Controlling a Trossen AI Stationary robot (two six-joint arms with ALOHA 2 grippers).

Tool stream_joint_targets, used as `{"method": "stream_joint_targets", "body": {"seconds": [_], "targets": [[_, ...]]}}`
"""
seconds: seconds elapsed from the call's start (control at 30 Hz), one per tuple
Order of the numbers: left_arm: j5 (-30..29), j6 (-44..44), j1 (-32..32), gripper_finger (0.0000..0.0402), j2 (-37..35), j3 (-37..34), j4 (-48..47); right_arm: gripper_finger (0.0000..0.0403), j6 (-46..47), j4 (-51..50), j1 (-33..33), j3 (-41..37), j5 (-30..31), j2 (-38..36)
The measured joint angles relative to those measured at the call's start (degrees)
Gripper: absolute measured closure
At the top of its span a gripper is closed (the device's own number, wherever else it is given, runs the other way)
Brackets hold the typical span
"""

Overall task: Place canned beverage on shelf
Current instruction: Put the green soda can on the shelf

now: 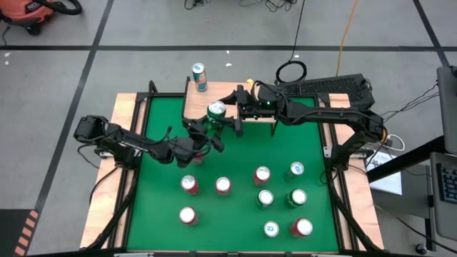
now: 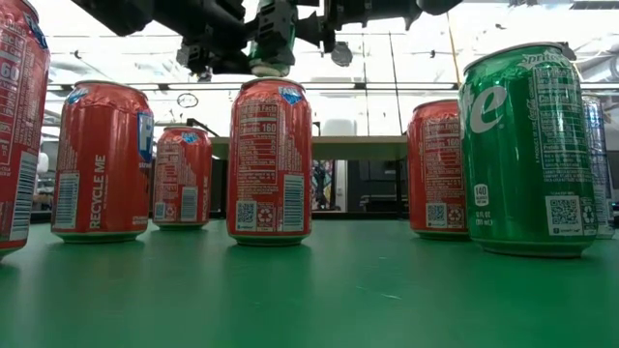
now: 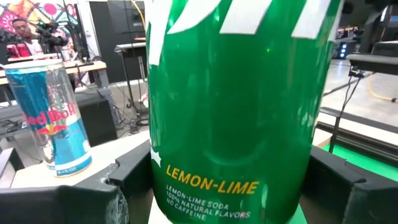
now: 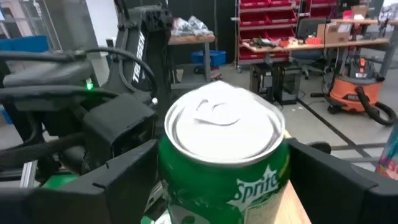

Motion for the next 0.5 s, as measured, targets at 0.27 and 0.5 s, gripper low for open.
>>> {"method": "stream_joint_targets", "body": {"seconds": [0.27, 0.5], "targets": [[0.9, -0.4, 0.2, 0.0114, -0.1, 0.0, 0.2, 0.0065, -2.6, 1.7, 0.0, 0.0, -0.1, 1.3], [1.0, -0.4, 0.3, 0.0114, -0.1, 0.0, 0.2, 0.0104, -3.4, 2.5, 0.0, 0.0, -0.3, 1.3]]}}
